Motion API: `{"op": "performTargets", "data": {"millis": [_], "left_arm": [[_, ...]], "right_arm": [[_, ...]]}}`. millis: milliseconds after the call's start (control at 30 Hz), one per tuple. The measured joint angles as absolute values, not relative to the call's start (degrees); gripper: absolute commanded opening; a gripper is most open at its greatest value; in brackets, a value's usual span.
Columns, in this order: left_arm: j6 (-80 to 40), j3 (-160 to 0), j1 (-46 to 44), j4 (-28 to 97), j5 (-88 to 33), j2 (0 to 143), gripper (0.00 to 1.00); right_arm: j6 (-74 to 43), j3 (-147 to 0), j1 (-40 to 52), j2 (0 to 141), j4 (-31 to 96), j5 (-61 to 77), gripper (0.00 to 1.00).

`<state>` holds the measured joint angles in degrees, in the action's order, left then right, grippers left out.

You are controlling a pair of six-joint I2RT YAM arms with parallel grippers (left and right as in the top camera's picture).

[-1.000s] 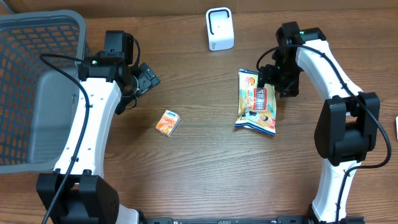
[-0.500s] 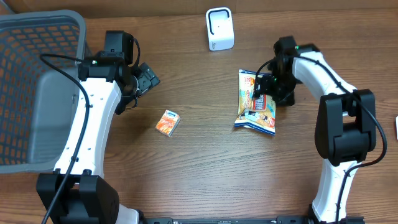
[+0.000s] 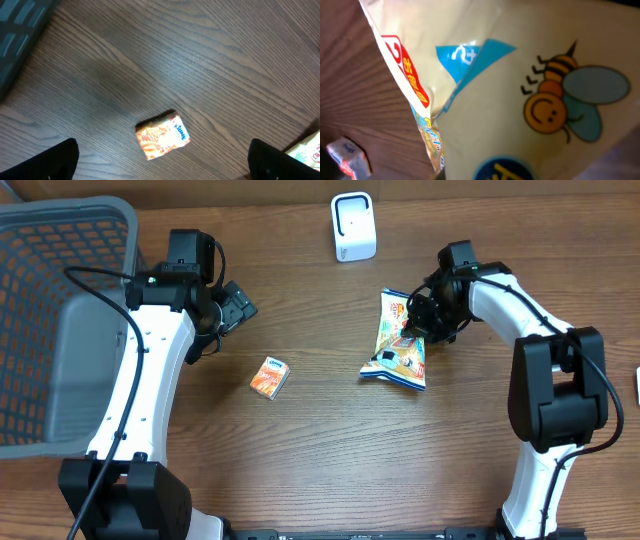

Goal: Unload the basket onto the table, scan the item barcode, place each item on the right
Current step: 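Raise the yellow bag up in front of the white scanner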

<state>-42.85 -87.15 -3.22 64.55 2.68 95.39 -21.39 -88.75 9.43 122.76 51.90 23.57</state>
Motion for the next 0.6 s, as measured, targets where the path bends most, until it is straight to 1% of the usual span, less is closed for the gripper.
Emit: {"op": "performTargets", "data": {"millis": [133,267,333,400,600], "left_arm": [[-42.85,-87.15,-3.22,64.53,2.68,95.39,1.00],[-42.85,-87.15,-3.22,64.55,2.68,95.39,1.00],[-42.85,-87.15,-3.22,64.55,2.68,95.39,1.00],[-42.85,-87.15,-3.22,64.55,2.68,95.39,1.00],[-42.85,-87.15,-3.22,64.55,2.68,95.39,1.00]], "right_arm": [[-22.00,-94.89,9.52,124.11,59.09,23.44,0.04],[-22.74,-104.81,9.52,124.92,59.22,24.60,0.04],[-24.14,-109.47,9.58,124.90,56.38,25.76,0.04],[-26.57,-112.88,9.72,124.90,50.50,26.92,0.04],[-35.75,-113.86,11.38,125.14,32.86,27.55,0.04]]}}
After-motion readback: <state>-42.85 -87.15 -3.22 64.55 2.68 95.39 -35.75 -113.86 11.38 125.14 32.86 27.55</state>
